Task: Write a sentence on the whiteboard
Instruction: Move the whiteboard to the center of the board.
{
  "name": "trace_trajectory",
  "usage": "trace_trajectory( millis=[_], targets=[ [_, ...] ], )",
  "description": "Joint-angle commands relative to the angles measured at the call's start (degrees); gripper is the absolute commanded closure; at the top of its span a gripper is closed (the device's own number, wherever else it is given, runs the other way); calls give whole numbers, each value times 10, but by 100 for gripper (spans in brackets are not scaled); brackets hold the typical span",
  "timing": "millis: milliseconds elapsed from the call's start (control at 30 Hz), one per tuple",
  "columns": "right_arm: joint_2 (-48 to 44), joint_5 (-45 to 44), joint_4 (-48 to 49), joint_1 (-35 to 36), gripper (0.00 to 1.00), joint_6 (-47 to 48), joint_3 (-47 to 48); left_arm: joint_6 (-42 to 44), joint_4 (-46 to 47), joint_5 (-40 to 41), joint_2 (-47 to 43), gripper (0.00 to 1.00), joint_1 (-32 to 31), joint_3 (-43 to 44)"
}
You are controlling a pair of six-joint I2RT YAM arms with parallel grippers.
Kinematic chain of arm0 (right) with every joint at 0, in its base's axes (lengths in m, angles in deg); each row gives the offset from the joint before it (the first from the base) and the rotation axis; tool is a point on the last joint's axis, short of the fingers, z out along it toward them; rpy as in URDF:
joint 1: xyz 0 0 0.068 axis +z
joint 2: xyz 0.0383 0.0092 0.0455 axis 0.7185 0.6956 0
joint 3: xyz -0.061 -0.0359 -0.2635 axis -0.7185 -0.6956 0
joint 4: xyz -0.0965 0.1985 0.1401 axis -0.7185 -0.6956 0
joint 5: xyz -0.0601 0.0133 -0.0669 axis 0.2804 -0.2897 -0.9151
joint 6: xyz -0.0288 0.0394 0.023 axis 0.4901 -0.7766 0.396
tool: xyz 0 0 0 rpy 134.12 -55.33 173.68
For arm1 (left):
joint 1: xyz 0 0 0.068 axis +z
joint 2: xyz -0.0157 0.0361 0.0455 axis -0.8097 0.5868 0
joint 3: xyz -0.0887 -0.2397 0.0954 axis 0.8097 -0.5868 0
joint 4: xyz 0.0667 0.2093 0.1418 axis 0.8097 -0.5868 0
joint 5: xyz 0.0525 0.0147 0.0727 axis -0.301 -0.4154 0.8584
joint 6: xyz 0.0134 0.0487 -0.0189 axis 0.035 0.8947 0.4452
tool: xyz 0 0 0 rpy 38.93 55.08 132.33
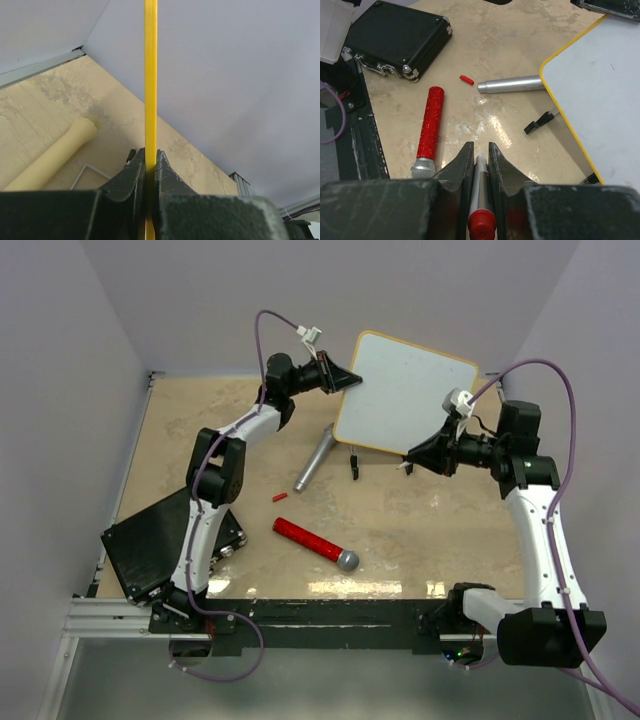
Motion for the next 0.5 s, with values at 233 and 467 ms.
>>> trace_trajectory(
  millis=[233,467],
  targets=[
    [15,5,-66,-3,100,49,81,56,21,95,-132,100,-15,-51],
    [17,0,-86,-3,100,54,110,80,-2,155,-198,100,-32,-131]
  ],
)
